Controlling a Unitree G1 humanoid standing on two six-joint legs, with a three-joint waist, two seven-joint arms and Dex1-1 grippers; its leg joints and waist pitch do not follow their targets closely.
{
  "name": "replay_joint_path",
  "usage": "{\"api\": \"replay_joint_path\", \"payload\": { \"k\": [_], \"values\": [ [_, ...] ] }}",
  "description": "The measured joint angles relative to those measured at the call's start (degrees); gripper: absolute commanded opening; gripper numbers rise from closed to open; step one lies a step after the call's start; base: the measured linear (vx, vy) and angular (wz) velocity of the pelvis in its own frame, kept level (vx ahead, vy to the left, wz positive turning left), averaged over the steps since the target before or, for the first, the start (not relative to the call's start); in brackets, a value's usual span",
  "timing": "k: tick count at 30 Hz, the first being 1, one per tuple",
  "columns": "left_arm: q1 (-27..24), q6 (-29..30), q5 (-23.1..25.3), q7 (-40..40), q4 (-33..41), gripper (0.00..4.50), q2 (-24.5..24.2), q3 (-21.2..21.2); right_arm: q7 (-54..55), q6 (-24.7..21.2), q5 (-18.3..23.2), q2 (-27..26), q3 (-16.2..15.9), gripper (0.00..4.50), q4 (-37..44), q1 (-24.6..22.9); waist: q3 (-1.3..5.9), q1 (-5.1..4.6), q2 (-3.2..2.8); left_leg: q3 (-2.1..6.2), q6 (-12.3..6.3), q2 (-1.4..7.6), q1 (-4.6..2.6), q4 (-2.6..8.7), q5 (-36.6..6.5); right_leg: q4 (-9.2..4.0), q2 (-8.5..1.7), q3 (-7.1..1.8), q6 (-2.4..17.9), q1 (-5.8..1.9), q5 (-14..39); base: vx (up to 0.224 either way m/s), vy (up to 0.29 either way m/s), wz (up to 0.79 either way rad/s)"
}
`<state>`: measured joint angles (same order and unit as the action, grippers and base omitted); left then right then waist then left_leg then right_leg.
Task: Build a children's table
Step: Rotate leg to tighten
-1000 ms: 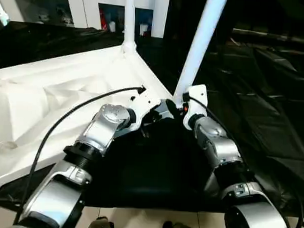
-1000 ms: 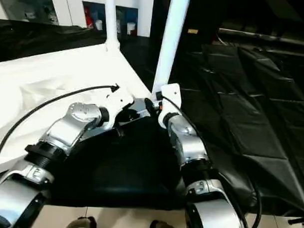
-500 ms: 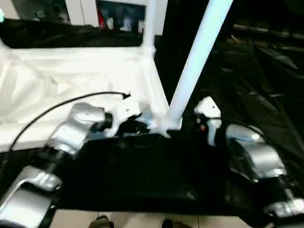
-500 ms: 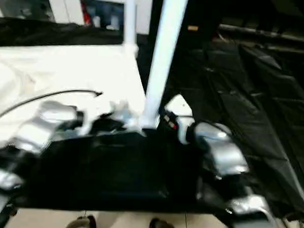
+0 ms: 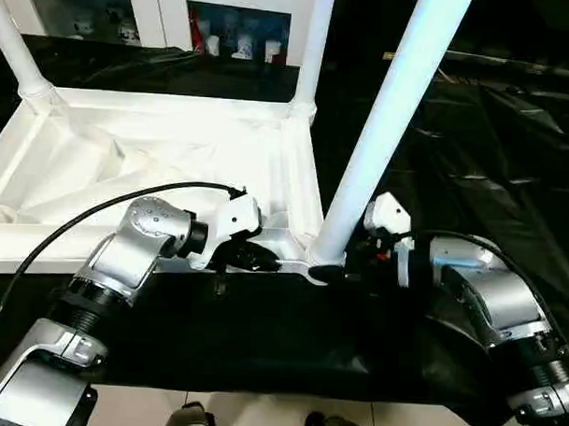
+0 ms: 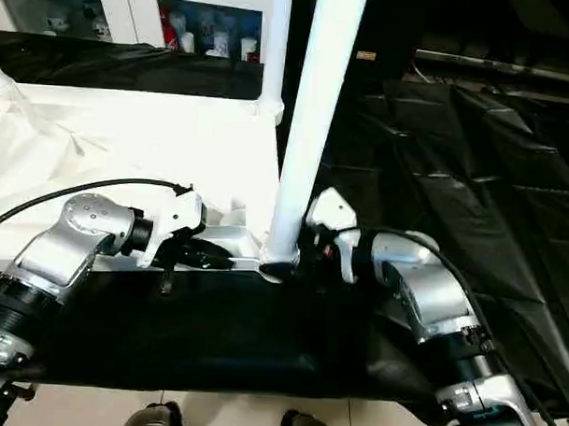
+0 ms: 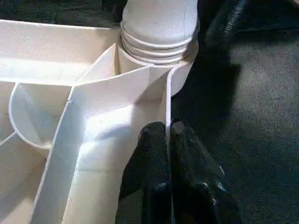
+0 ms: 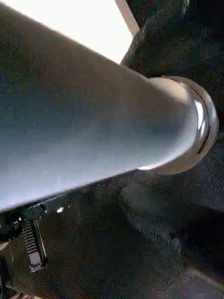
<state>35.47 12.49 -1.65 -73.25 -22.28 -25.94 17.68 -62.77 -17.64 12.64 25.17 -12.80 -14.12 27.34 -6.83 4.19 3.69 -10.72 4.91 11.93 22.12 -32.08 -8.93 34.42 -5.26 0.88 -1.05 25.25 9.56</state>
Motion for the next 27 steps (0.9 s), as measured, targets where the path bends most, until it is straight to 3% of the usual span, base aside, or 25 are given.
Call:
{"api": "replay_joint_path", "payload": {
  "k": [13, 20, 24, 27],
  "values": [
    [-0.1, -0.3, 0.1, -0.1, 0.0, 0.00, 0.1, 0.1, 0.5, 0.3, -1.3, 0.3, -0.1, 2.63, 0.0, 0.2, 0.00, 0.24, 0.03, 0.00, -0.01, 0.00, -0.03, -0.05, 0.0, 0.05, 0.00, -0.01, 0.0, -0.02, 0.0, 0.000, 0.000, 0.00],
    [-0.3, -0.4, 0.2, 0.5, 0.0, 0.00, 0.1, 0.0, 0.9, 0.8, -1.7, -0.2, 0.0, 2.52, -0.6, 0.2, -0.01, 0.21, 0.04, 0.00, 0.00, 0.00, -0.09, -0.12, 0.0, 0.10, 0.00, -0.01, 0.0, -0.06, 0.0, 0.000, 0.000, 0.00],
    [0.3, -0.3, 1.5, 4.4, -1.8, 0.00, 1.2, -1.3, 7.7, 1.1, -1.6, -5.1, 2.8, 2.51, -3.9, 0.2, 0.01, -0.39, 0.14, 0.01, 0.01, 0.00, -0.18, -0.27, 0.0, 0.17, 0.00, -0.05, 0.1, -0.15, 0.0, 0.000, 0.000, 0.00],
    [2.7, 0.8, 3.9, 12.3, -5.4, 0.00, 5.2, -1.9, 20.1, 1.5, -2.3, -10.7, 6.1, 2.51, -7.9, 1.2, 0.04, -1.05, 0.19, 0.06, 0.04, -0.05, -0.20, -0.42, 0.0, 0.11, -0.05, -0.13, -0.1, -0.21, 0.0, 0.000, 0.000, 0.00]
  ]
}}
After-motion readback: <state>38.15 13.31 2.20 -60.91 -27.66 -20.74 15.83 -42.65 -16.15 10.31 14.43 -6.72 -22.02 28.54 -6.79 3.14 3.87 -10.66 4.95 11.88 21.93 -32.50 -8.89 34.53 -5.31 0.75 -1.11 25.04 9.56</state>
